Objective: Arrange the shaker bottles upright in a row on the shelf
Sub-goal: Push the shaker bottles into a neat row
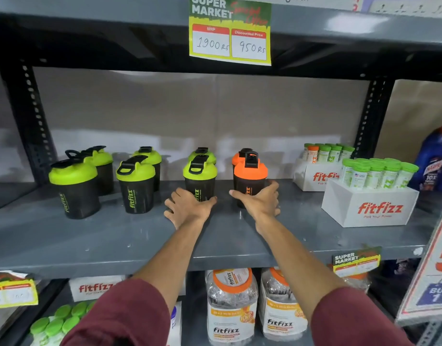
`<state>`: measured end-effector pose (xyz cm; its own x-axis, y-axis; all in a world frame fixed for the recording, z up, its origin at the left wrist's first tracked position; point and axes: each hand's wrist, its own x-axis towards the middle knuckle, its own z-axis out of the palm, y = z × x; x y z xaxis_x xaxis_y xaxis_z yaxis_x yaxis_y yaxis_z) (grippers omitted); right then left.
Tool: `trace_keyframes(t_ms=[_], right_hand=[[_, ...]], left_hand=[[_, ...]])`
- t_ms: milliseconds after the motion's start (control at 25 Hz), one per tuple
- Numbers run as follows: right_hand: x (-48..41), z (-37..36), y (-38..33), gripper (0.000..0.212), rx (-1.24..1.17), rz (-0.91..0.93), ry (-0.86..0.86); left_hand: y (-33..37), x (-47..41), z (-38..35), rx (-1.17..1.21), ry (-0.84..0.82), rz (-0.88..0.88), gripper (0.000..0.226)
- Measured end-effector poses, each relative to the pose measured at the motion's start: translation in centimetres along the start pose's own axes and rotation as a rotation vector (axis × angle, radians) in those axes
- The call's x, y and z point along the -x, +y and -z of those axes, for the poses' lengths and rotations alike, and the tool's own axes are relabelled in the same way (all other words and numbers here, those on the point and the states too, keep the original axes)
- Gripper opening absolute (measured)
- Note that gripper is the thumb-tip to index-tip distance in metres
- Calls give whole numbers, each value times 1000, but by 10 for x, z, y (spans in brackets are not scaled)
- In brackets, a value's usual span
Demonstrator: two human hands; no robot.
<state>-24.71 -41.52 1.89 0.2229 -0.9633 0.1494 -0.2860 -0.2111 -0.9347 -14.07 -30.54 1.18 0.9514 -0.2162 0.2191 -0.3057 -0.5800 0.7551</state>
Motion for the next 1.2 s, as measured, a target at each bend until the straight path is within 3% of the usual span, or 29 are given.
trace_keyframes(t_ms=[120, 360, 440, 560, 640, 840, 920, 1040, 1200], right_hand=[[-3, -9, 2, 90, 98, 59, 55], [2, -4, 7, 86, 110, 133, 36], [3, -3, 7, 91, 109, 137, 23], [10, 3, 4, 124, 155, 115, -1], [24, 7, 2, 134, 153, 127, 29], [85, -6, -14, 84, 21, 567, 173], [119, -32, -22, 72, -49, 703, 88], [150, -80, -38, 74, -50, 721, -96], [156, -137, -64, 88, -66, 487, -211]], left_hand=[[-2, -4, -4, -35, 12, -20, 91], [-1, 2, -4, -54, 65, -27, 99], [-1, 5, -2, -70, 55, -32, 103], [-1, 17, 9, -16, 60, -55, 112], [-9, 32, 19, 107, 48, -115, 113], [-57, 45, 60, 341, 24, -266, 71], [-82, 26, 82, 359, 51, -248, 63], [-118, -14, 118, 322, 200, -159, 66], [-150, -59, 161, 306, 332, 69, 90]])
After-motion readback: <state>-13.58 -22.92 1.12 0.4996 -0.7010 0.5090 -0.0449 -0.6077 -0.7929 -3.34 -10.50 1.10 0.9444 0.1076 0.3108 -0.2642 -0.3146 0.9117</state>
